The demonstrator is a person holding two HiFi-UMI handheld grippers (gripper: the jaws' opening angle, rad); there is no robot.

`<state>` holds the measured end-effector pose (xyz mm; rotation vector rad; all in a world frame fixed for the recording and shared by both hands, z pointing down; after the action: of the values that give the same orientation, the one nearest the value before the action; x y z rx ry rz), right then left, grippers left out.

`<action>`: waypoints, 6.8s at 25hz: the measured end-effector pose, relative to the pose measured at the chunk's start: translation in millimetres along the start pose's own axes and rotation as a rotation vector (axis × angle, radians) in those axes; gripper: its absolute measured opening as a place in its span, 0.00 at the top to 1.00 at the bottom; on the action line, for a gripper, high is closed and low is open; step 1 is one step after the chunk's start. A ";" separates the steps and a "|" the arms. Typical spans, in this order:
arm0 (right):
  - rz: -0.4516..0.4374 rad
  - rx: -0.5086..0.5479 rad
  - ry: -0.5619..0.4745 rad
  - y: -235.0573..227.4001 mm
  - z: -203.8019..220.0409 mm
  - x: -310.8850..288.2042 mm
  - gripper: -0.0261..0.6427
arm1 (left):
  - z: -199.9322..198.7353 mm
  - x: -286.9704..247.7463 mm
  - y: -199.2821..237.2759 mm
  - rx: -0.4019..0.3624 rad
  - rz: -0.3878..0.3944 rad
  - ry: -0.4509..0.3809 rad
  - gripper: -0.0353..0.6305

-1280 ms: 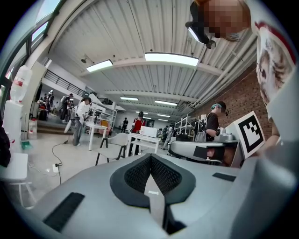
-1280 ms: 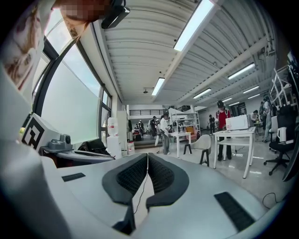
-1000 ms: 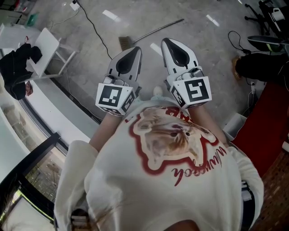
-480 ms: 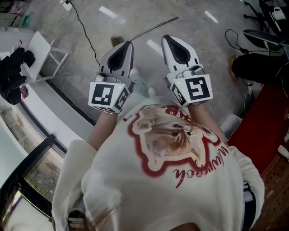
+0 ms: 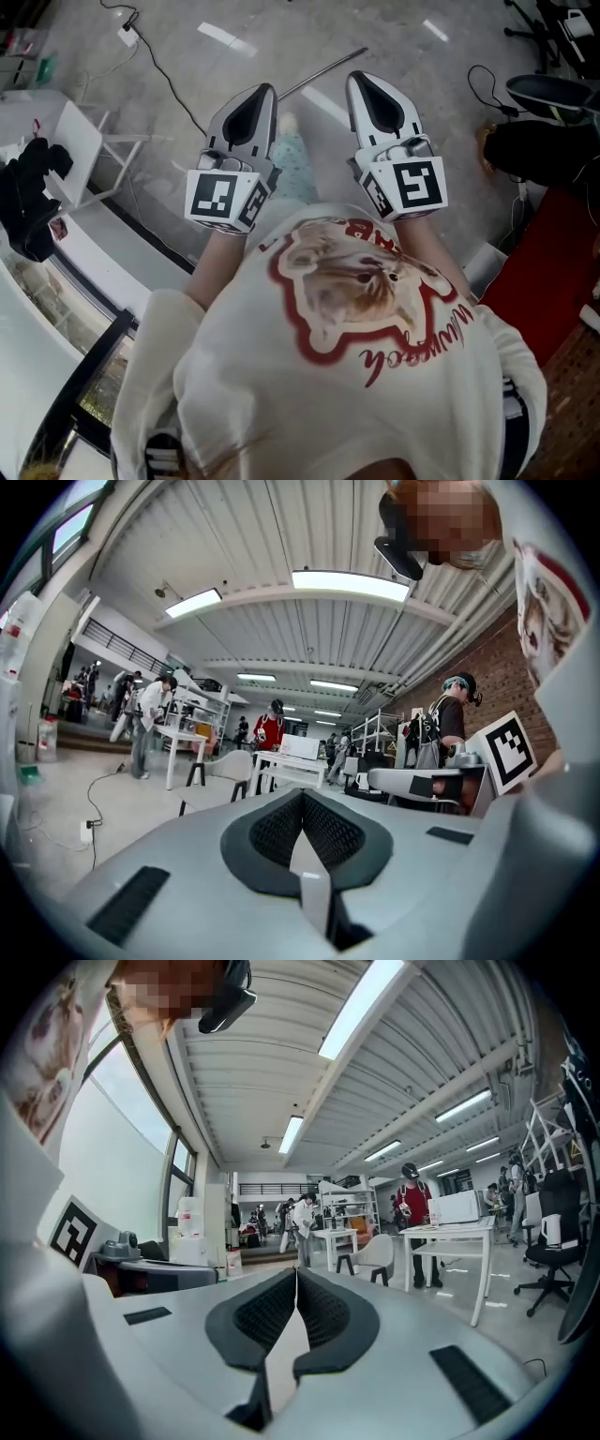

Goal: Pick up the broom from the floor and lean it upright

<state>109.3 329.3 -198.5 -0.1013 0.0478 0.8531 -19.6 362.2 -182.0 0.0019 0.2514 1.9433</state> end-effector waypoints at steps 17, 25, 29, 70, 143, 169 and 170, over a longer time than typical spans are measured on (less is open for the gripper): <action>0.116 -0.047 -0.027 -99.8 -38.7 -231.9 0.92 | -52.4 -189.5 161.5 -0.064 0.073 0.065 0.92; 0.090 -0.052 0.016 -118.9 -24.8 -263.7 0.92 | -31.3 -221.7 184.4 -0.044 0.053 0.096 0.92; 0.092 -0.068 0.033 -139.8 -11.3 -281.6 0.92 | -4.5 -244.5 197.6 -0.056 0.017 0.158 0.92; 0.104 -0.028 0.325 -248.3 476.1 -350.8 0.92 | 655.4 -353.0 243.4 -0.089 0.339 0.972 0.49; 0.115 -0.135 0.191 -176.3 315.5 -351.8 0.92 | 445.5 -338.3 303.5 -0.164 -0.052 0.618 0.82; 0.086 0.043 -0.050 -160.8 65.8 -402.5 0.92 | 158.5 -396.9 340.9 -0.150 -0.166 0.304 0.82; 0.084 0.037 -0.053 -163.5 65.1 -406.6 0.92 | 155.6 -403.2 344.2 -0.152 -0.171 0.296 0.82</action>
<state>-34.5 -75.2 -88.7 -0.0418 0.0182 0.9382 -163.9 -103.4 78.1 -0.3973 0.2887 1.7838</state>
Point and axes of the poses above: the fingertips, and each gripper's own axes: x backward along the fingers, y to its left, z out of its underside, the point moved 2 cm from there along x, backward along the fingers, and after that the axes turned 1 degree about y, right-handed, at the moved point
